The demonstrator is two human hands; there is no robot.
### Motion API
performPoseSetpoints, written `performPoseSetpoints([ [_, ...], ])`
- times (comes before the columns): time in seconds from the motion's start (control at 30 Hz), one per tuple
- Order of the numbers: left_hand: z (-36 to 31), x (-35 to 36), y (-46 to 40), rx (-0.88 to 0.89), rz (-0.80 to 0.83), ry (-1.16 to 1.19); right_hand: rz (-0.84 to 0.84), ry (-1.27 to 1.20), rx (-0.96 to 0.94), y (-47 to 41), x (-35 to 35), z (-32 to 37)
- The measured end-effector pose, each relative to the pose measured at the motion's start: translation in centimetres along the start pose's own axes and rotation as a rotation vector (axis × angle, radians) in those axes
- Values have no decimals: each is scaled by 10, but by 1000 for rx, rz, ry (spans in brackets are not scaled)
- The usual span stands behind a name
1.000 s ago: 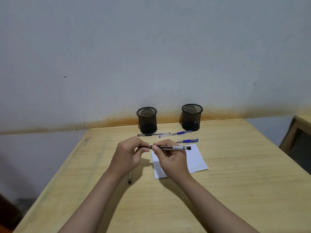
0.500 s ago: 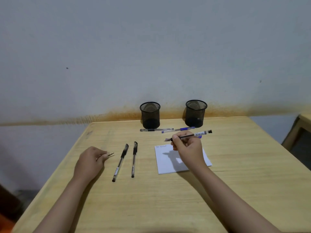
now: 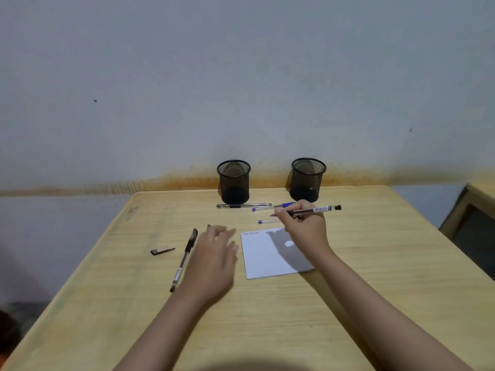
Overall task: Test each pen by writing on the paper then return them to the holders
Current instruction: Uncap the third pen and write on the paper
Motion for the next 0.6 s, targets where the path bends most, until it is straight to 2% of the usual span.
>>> performPoseSetpoints([
  [0.07,-15,30,8,26,118,8,-19,-9,2,-4,-1,-5],
  [0.2,-12,72,20,20,356,-200,31,24,-10,-9,5,-17],
  [0.5,-13,71,19,16,362,-232,128,33,98,-27,42,-44],
  [0.6,-12,71,18,10,358,-231,115,54,99,-30,42,-50],
])
Point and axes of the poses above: each hand's wrist, its own y-axis away from the middle knuckle, its own x-axis out of the palm, z = x × y, the point moved 8 cm from there along -y, towards the middle knuckle, and after that the axes turned 6 degrees about -z, right-handed, at the moved point
